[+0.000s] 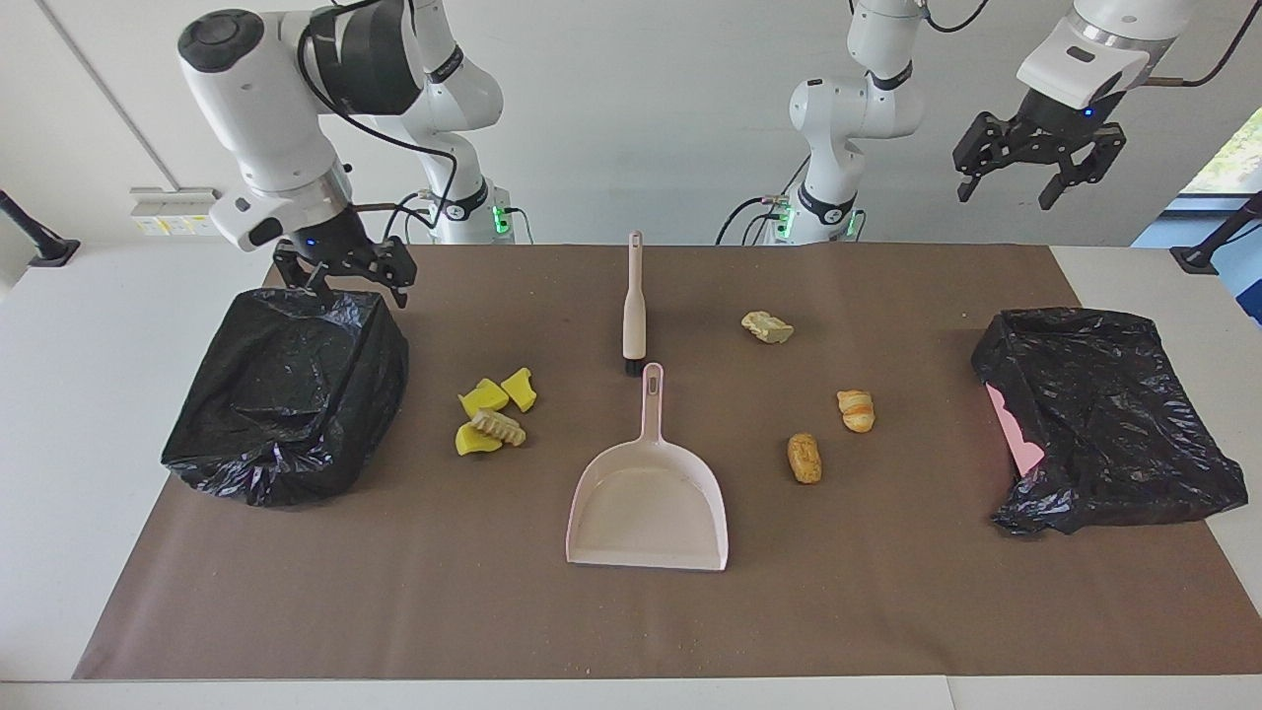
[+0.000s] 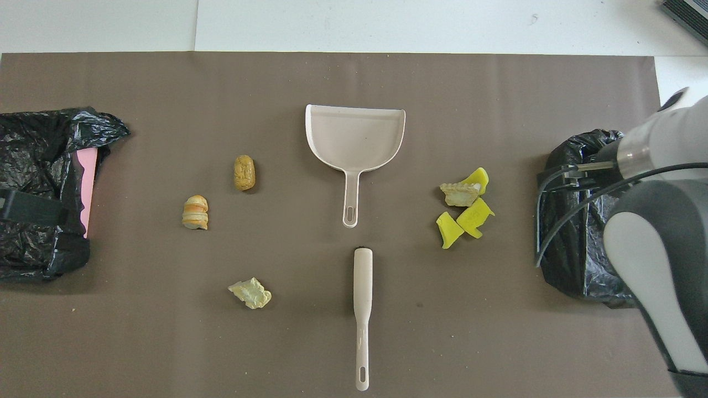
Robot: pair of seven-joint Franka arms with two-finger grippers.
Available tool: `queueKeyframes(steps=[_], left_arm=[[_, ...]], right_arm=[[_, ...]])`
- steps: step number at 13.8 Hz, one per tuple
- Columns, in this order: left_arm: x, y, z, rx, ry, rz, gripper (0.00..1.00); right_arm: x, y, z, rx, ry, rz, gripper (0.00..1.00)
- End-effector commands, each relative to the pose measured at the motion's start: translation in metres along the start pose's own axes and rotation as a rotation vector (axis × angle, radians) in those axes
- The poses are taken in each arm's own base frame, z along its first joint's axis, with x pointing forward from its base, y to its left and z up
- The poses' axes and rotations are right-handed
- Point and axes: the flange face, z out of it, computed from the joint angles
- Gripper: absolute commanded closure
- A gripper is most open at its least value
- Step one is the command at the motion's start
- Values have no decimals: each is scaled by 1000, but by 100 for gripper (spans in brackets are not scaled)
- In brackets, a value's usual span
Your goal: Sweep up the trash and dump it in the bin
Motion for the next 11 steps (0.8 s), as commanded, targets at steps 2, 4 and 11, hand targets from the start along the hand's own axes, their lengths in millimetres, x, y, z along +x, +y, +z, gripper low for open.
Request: queueKeyframes(steps=[2, 4, 11], left_arm=[[-37, 103, 72, -4, 12, 43, 0], [-50, 162, 117, 5, -24, 33, 0], [-118, 301, 255, 10, -9, 21, 0]], right_arm=[[18, -63, 48, 11, 1, 77, 0], [24, -105, 68, 41, 4, 138, 0], [39, -197, 110, 134, -80, 291, 0]])
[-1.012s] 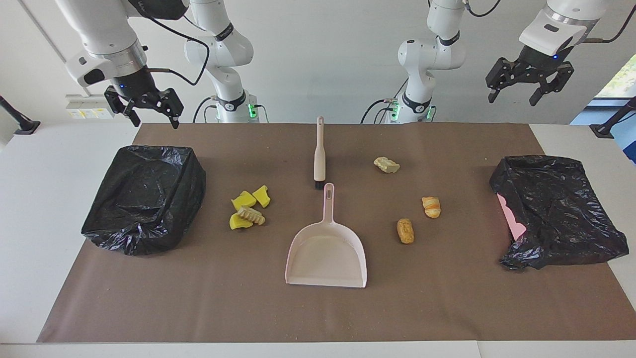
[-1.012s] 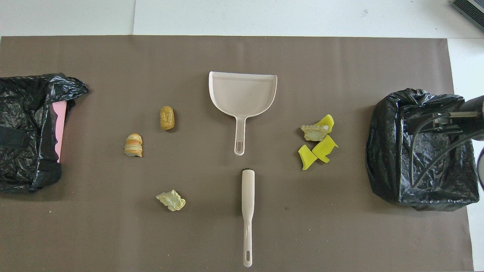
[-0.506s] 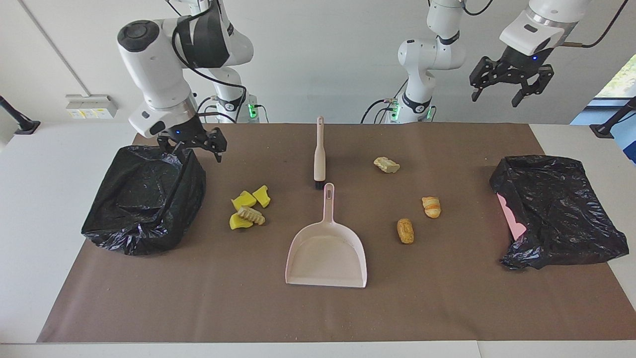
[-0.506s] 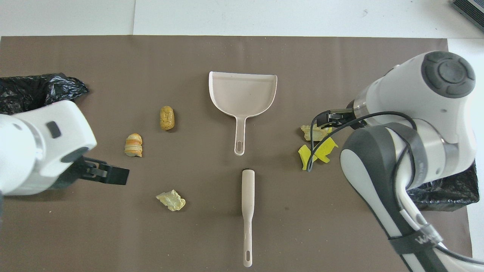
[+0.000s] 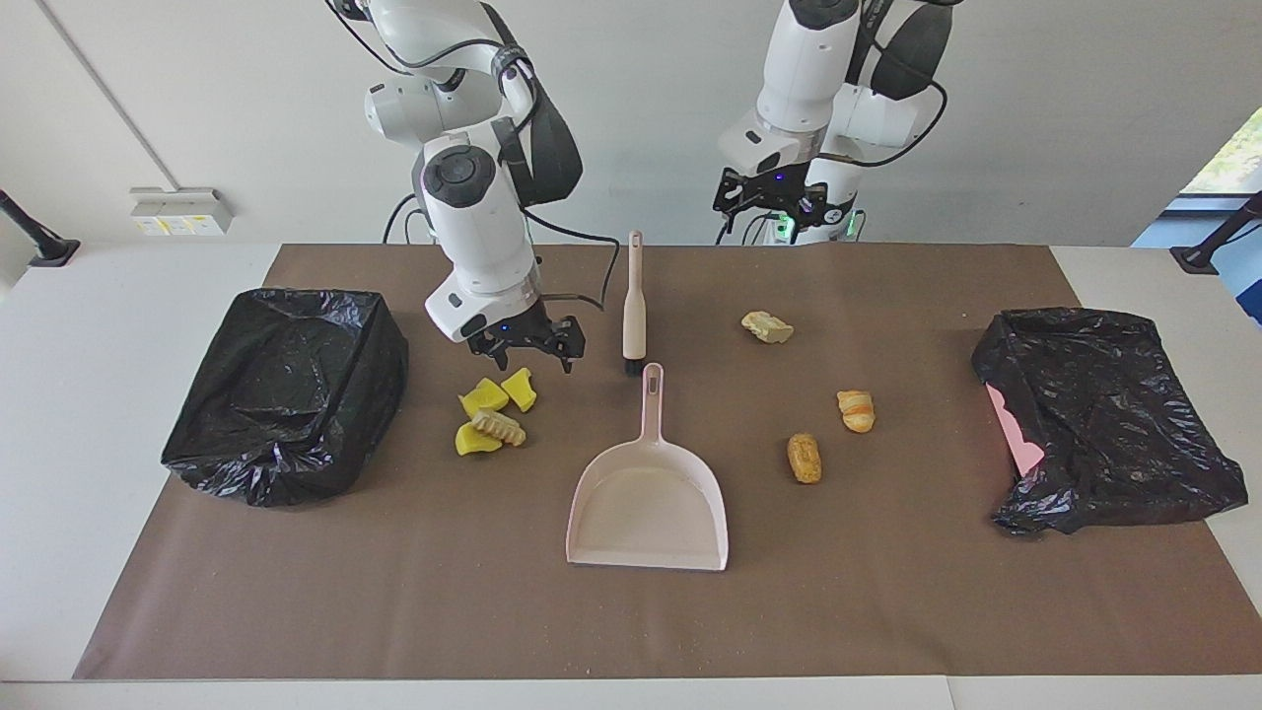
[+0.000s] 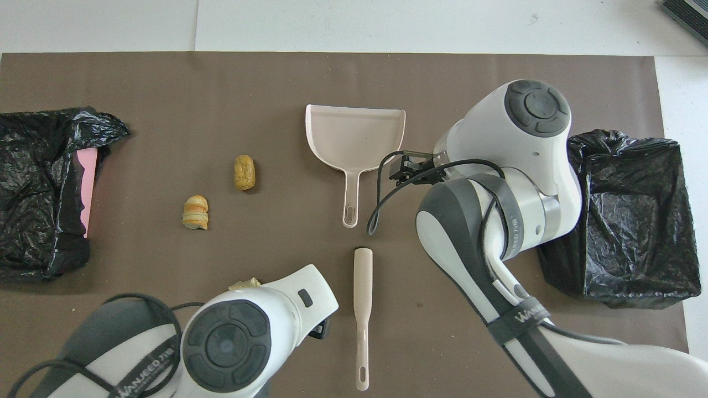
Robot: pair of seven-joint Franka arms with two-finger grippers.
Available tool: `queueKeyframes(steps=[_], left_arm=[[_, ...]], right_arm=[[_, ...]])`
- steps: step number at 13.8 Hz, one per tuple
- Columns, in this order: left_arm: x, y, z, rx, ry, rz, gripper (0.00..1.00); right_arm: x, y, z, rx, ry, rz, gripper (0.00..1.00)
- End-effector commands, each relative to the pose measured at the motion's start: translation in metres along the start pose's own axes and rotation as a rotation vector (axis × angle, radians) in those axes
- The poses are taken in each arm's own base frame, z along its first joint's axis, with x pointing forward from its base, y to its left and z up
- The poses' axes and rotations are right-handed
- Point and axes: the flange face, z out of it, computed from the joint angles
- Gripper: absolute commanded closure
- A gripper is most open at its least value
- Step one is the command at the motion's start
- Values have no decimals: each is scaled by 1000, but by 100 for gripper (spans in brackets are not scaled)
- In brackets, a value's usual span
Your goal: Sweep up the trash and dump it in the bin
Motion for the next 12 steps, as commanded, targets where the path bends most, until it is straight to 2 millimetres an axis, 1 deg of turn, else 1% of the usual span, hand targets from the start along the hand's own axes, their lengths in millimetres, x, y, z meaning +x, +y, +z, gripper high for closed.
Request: queueKeyframes(steps=[1, 2, 3, 4, 5, 7, 9, 10, 11, 12], left_arm=[[-38, 48, 50, -9, 11, -10, 0], [-44, 70, 69, -8, 11, -28, 0], [-47, 87, 84, -17, 23, -48, 0], [-50, 102, 95, -26, 35, -60, 0], [-50, 111, 100, -41, 50, -82, 0], [-46, 115, 112, -39, 46, -92, 0], [-44, 116, 116, -44, 50, -97, 0], [-44, 117, 121, -36, 42, -96, 1], [-53, 127, 130, -25, 29, -87, 11], [-55, 129, 132, -20, 24, -109, 15]], right_arm=[[1, -37, 21, 15, -5, 64, 0], [-5, -52, 33, 15, -3, 78, 0], [-10, -68, 49, 17, 6, 83, 0], [-13, -82, 63, 25, 19, 72, 0], [-7, -88, 74, 27, 25, 68, 0], [2, -96, 78, 35, 34, 66, 0], [3, -97, 80, 34, 35, 63, 0], [3, -96, 83, 31, 29, 61, 0], [3, -96, 88, 29, 27, 61, 0], [3, -96, 89, 27, 26, 57, 0]])
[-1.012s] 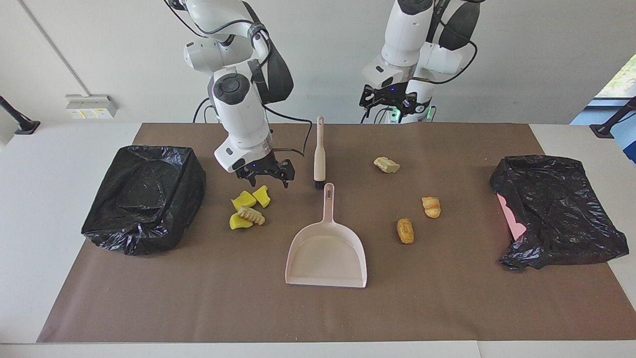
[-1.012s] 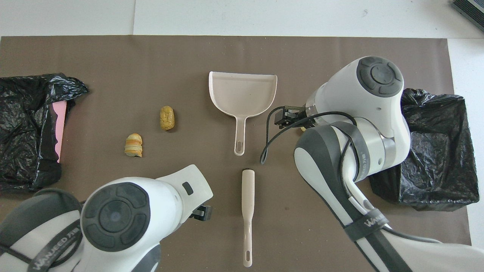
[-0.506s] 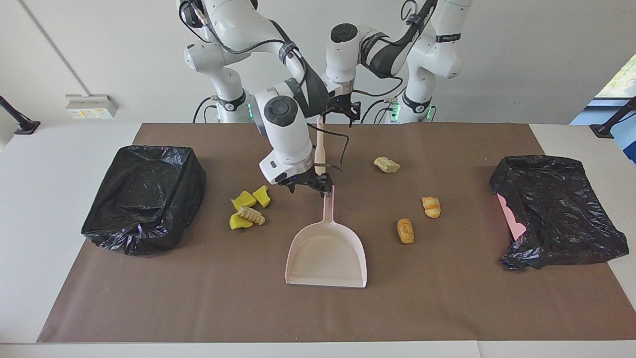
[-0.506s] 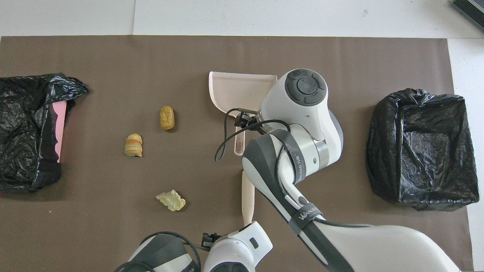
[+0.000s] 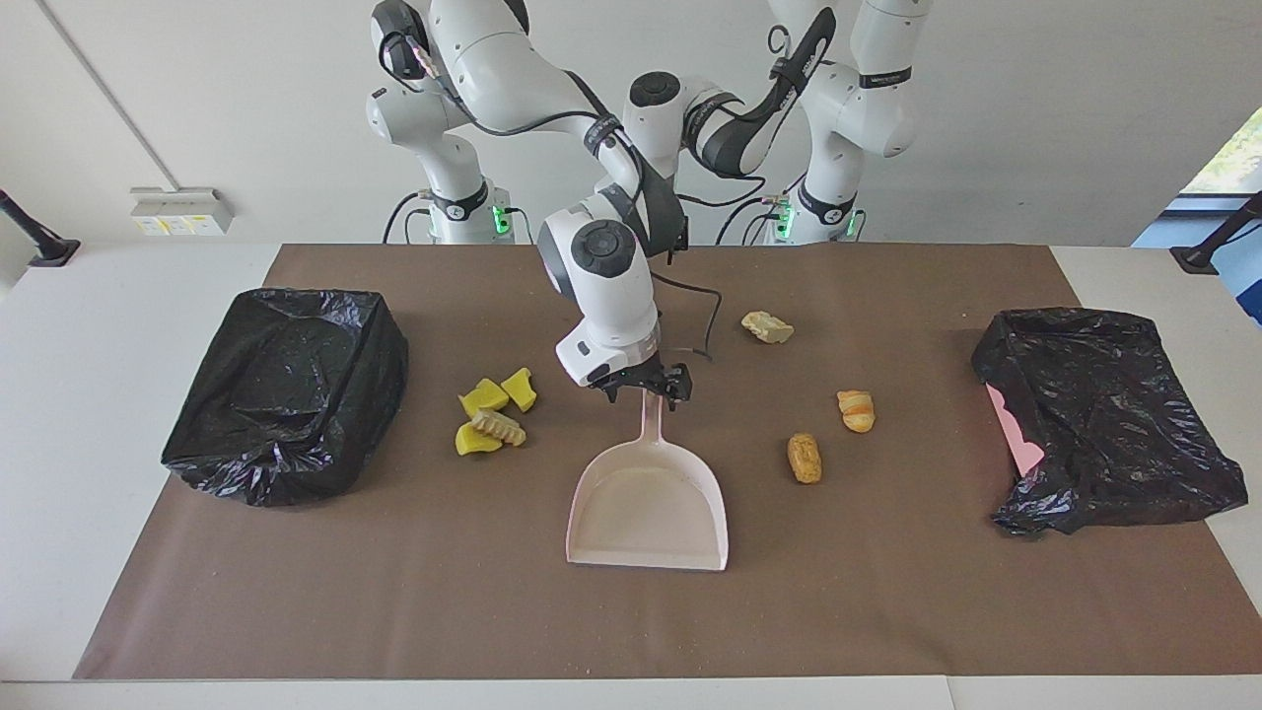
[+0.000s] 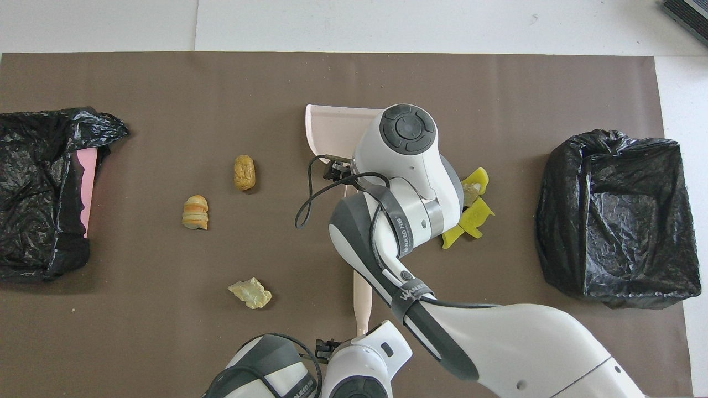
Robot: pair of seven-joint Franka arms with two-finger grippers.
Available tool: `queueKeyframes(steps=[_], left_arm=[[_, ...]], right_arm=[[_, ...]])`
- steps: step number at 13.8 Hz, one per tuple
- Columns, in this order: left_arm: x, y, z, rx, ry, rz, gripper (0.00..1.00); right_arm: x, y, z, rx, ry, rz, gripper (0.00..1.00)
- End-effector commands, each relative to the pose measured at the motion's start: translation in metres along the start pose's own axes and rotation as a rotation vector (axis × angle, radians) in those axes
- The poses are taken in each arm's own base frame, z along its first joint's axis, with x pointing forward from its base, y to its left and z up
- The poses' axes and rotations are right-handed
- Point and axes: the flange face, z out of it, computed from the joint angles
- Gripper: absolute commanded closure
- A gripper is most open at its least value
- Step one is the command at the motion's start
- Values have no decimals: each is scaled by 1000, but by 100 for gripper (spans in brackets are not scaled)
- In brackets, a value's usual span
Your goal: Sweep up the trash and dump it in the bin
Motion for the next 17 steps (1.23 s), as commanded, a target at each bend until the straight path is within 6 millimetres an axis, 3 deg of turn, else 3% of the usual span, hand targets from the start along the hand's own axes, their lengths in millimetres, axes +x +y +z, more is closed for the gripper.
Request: queueKeyframes(steps=[1, 3, 5, 7, 10, 11, 12, 13, 15, 17], left_arm=[[-8, 11, 7, 0, -7, -28, 20], [-10, 11, 7, 4, -10, -25, 29], [-15, 13, 8, 9, -18, -64, 43], [-19, 12, 8, 39, -43, -65, 71], [-17, 11, -7, 51, -55, -70, 98], [-14, 8, -17, 59, -61, -71, 100], [-12, 8, -24, 66, -67, -72, 100], [-13, 5, -29, 75, -75, -71, 100], [-18, -5, -35, 120, -113, -75, 100], [-3, -33, -48, 144, -132, -120, 100]], right_arm=[[4, -3, 1, 16, -12, 7, 0], [0, -4, 2, 5, -28, 2, 0], [-4, -4, 7, 1, -41, -1, 19], [-13, -4, 10, -4, -68, -4, 27], [-17, -4, 11, -17, -99, -2, 41], [-17, -3, 11, -19, -101, -3, 61], [-16, -3, 10, -18, -100, -3, 91], [-15, -1, 9, -22, -105, 2, 100], [-11, 6, 9, -38, -120, 9, 100], [-11, 7, 9, -41, -121, -84, 100]])
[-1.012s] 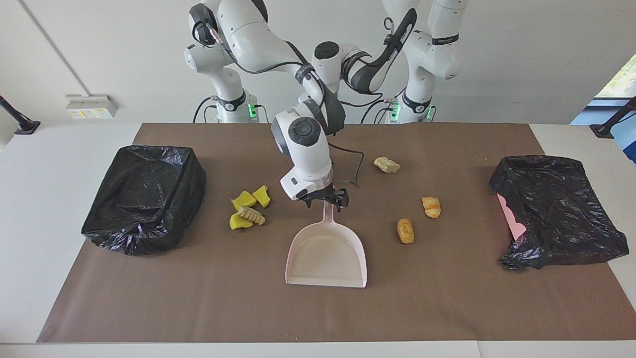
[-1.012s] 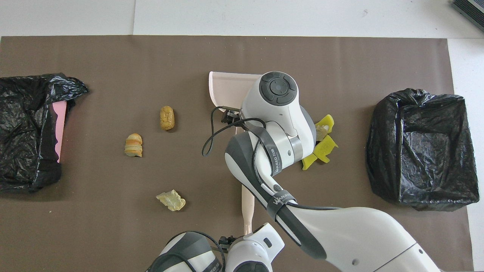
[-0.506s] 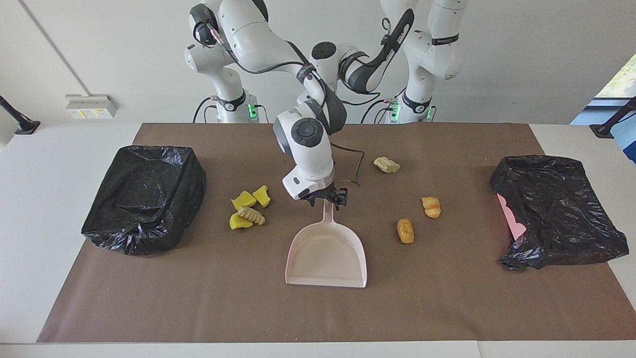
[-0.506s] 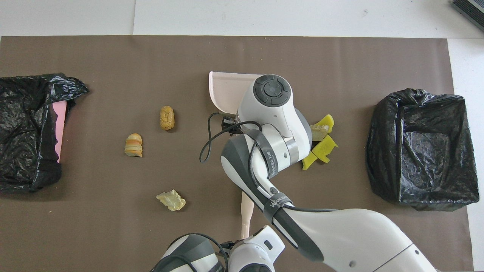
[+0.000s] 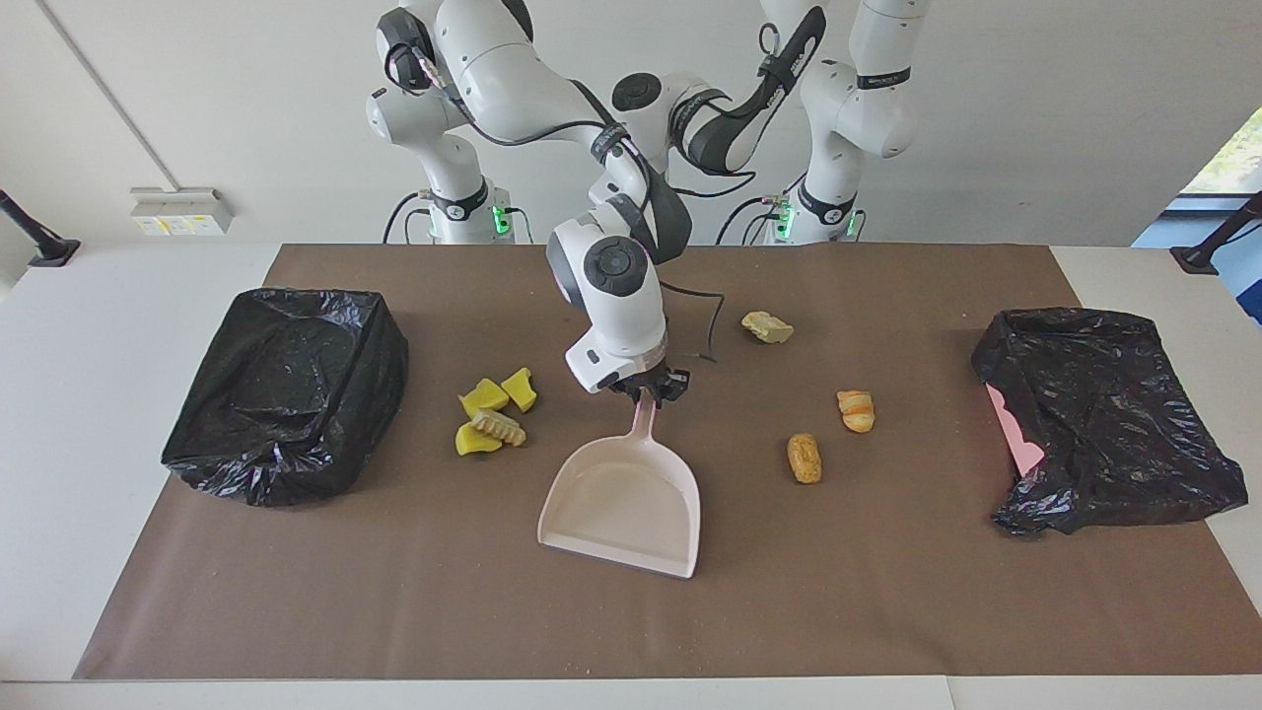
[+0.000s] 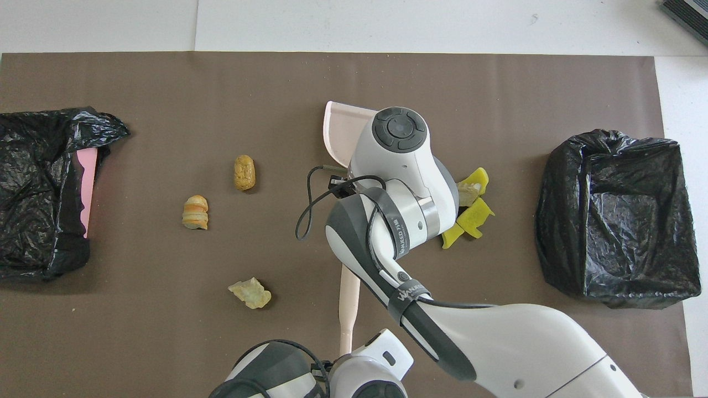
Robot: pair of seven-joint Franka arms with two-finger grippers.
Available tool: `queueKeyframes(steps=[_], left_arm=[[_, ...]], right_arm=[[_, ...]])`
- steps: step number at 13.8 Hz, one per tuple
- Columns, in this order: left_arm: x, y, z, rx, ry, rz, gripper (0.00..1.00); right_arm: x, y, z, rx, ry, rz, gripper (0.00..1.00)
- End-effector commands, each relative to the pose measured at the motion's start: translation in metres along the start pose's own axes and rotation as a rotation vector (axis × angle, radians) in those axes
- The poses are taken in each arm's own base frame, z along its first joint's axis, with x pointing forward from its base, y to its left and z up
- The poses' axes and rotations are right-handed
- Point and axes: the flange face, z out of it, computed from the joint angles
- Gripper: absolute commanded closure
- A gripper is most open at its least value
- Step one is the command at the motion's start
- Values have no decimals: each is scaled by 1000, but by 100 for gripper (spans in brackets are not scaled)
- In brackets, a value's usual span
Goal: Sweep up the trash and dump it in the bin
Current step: 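Lift the dustpan with the right gripper while the left gripper lifts the brush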
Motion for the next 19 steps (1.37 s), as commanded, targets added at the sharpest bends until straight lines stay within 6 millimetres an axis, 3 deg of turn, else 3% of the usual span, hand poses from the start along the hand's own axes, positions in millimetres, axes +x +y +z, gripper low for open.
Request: queueKeyframes(steps=[1, 3, 4, 6, 10, 12, 15, 17, 19], left_arm=[[20, -44, -22, 21, -37, -50, 100], [36, -80, -36, 18, -60, -21, 100], [46, -103, -44, 14, -74, -28, 100], [69, -163, -66, -22, -79, -57, 100], [111, -243, -55, 5, -79, -190, 100], [127, -284, -48, -15, -70, -288, 100], [147, -340, -34, -51, -47, -380, 100], [152, -362, -16, -63, -38, -355, 100], [164, -360, 21, -57, -81, -282, 100]], right_arm=[[5, 7, -3, 15, -28, -137, 100], [10, 15, -18, 33, -8, -256, 100], [12, 19, -36, 44, 18, -299, 100], [19, 48, -66, 34, 18, -407, 100], [2, 94, -107, -19, -42, -750, 100], [-5, 117, -108, -14, -66, -934, 100], [-11, 123, -102, -61, -87, -1241, 100], [-14, 124, -102, -143, -107, -1421, 100], [-29, 132, -86, -161, -94, -1495, 100]])
